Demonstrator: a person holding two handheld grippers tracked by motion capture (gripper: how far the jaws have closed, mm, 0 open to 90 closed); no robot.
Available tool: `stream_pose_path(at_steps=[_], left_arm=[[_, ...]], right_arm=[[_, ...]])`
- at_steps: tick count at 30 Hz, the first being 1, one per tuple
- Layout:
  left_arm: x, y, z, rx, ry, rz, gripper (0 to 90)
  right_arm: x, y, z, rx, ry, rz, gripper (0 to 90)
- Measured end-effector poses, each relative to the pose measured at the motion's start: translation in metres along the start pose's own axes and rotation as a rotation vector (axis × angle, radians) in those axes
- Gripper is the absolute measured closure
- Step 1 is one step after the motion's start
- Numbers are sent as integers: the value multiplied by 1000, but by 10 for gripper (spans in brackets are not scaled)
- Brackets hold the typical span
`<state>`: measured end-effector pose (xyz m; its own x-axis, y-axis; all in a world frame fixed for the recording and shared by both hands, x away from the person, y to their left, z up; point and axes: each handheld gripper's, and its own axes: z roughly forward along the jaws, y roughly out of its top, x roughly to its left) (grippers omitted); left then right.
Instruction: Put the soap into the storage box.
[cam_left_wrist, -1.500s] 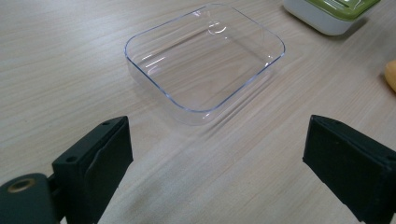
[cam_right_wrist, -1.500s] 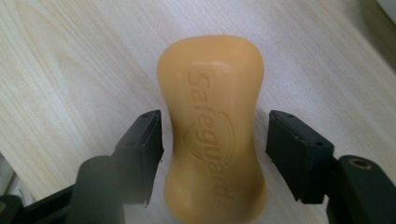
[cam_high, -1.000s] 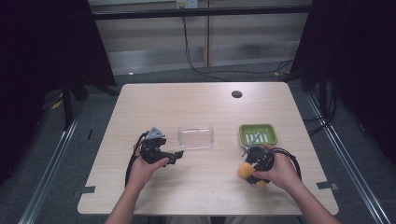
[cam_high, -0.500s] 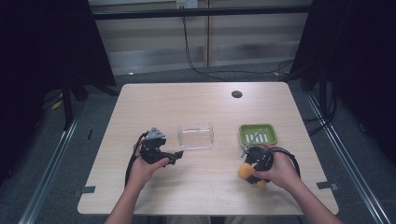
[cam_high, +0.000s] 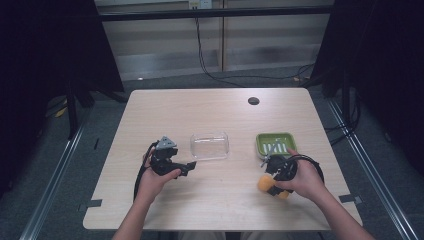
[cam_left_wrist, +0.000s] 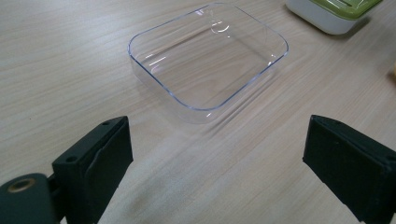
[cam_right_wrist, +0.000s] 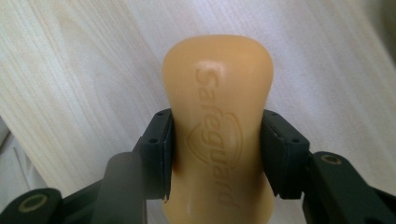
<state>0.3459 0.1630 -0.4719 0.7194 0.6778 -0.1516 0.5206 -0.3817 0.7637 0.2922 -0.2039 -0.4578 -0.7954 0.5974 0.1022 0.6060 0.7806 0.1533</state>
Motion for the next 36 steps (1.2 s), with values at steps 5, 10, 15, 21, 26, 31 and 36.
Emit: stream_pose_path(at_steps=[5,10,15,21,26,31,36], left_arm=[[0,0,1,1,1,3,80],[0,0,0,-3,2,-3,80],[0,0,0,2,3,0,80],[1,0,1,1,5,-1,80],[1,0,1,2,2,-1,80],[1,0,0,1,3,1,80],[1,0,0,-1,1,-2,80]], right_arm=[[-1,-1,-3,13,-7,9,499],[-3,-1,-6,26,8,25,500],[-6,0,-7,38,4,7,500],[-10,-2,-13,9,13,-9,501],[-14,-1,-20,21,12,-14,501],[-19,-2,-23,5,26,-28,500],[-23,0,-29,15,27,-33,500]])
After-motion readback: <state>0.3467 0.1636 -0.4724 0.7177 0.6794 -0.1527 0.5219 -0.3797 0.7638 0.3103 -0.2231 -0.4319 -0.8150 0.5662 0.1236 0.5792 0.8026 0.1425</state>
